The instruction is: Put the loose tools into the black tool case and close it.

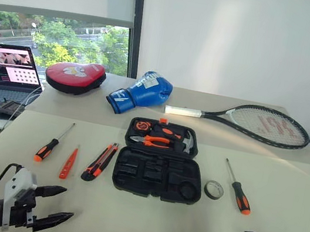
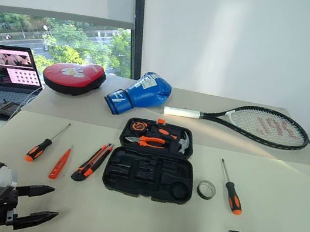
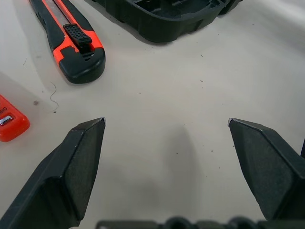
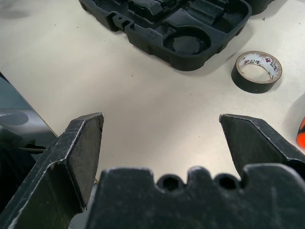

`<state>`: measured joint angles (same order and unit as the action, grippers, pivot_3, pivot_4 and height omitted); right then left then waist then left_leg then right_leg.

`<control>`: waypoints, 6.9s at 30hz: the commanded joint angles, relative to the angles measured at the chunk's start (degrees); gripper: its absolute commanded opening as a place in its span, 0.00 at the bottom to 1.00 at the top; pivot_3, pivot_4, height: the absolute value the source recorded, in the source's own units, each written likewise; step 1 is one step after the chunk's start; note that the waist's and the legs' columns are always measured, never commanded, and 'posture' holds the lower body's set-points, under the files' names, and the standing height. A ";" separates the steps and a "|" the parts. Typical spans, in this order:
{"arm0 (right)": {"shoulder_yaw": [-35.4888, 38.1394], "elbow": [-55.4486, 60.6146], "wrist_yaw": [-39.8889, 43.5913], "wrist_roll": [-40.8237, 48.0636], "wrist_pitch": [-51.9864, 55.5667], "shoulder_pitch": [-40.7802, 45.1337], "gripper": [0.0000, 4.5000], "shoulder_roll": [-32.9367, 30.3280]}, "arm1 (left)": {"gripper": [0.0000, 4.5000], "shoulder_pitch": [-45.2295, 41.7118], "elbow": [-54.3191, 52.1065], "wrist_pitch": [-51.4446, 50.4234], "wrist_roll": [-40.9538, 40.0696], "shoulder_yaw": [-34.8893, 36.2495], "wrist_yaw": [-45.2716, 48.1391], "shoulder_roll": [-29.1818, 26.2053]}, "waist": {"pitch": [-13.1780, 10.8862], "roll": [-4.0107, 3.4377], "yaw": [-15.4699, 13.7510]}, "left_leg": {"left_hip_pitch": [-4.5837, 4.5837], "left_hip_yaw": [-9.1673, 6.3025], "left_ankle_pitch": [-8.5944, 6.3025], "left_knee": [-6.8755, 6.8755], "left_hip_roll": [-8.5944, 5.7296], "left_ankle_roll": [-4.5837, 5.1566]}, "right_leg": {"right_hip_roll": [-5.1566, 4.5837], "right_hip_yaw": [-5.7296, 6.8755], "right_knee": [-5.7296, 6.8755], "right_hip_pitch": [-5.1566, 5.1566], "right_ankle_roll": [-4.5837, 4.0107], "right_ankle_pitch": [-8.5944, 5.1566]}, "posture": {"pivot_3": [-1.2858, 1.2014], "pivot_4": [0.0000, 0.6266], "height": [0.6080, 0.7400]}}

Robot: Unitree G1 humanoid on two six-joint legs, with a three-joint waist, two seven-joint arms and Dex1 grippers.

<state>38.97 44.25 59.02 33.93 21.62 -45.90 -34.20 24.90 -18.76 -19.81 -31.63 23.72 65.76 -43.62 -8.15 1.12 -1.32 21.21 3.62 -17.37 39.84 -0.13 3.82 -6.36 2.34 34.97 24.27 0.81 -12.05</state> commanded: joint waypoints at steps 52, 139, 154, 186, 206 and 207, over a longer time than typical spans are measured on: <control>-18.59 13.37 -24.96 13.39 5.85 28.01 1.00 -8.15 | 0.17 -74.22 26.95 -16.12 7.08 -35.73 7.07 0.37 | -0.47 0.93 -2.06 | 1.56 -0.23 0.36 1.09 -0.19 -0.49 | 0.60 0.70 0.20 0.74 0.21 0.69 | 0.52 0.24 1.00; -15.49 -0.10 -52.78 23.65 27.24 40.44 1.00 -28.86 | 0.14 -62.59 23.88 -9.58 12.11 -27.77 -5.82 27.61 | 0.23 0.13 -0.77 | 1.33 -0.04 0.04 1.83 -0.03 0.28 | 0.08 -0.08 0.12 0.27 0.64 1.01 | 0.52 0.24 1.00; -29.40 -32.73 -57.93 24.15 56.64 71.76 1.00 -23.85 | 0.99 -58.35 0.02 -22.64 -3.47 -28.92 1.07 14.15 | 0.22 0.01 -0.19 | 1.74 0.22 0.02 1.94 -0.17 0.61 | 0.84 -0.13 0.02 0.61 0.64 1.19 | 0.52 0.24 1.00; -63.48 -25.51 -15.88 -12.90 33.45 85.48 0.16 -19.31 | 1.00 -36.29 -5.44 -12.11 -10.88 -10.37 -10.98 12.10 | -0.11 -0.30 1.80 | 0.93 0.19 0.11 1.18 0.04 0.37 | 1.00 -0.18 0.02 0.33 0.46 1.12 | 0.52 0.24 1.00; -81.27 -54.26 5.83 -34.63 19.61 104.36 0.15 0.58 | 1.00 -21.49 -8.67 -8.84 -11.74 -1.70 -11.51 6.03 | -0.13 -0.20 1.96 | 1.09 0.21 0.44 0.99 -0.01 -0.24 | 0.91 -0.05 0.13 0.69 0.28 1.14 | 0.52 0.24 1.00; -81.51 -54.90 6.54 -35.26 19.01 104.36 0.15 0.87 | 1.00 -21.57 -9.08 -8.95 -11.73 -2.09 -11.83 6.09 | -0.12 -0.20 2.03 | 1.08 0.21 0.44 0.98 0.00 -0.26 | 0.90 -0.05 0.13 0.69 0.26 1.15 | 0.52 0.24 1.00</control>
<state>-41.52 -9.55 63.69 -0.30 41.28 58.89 -34.08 3.55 -25.24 -30.15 -42.87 22.12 54.52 -37.74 -8.28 0.92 0.71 22.28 3.82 -16.92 40.80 -0.12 3.54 -5.47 2.29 35.11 24.96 1.04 -10.89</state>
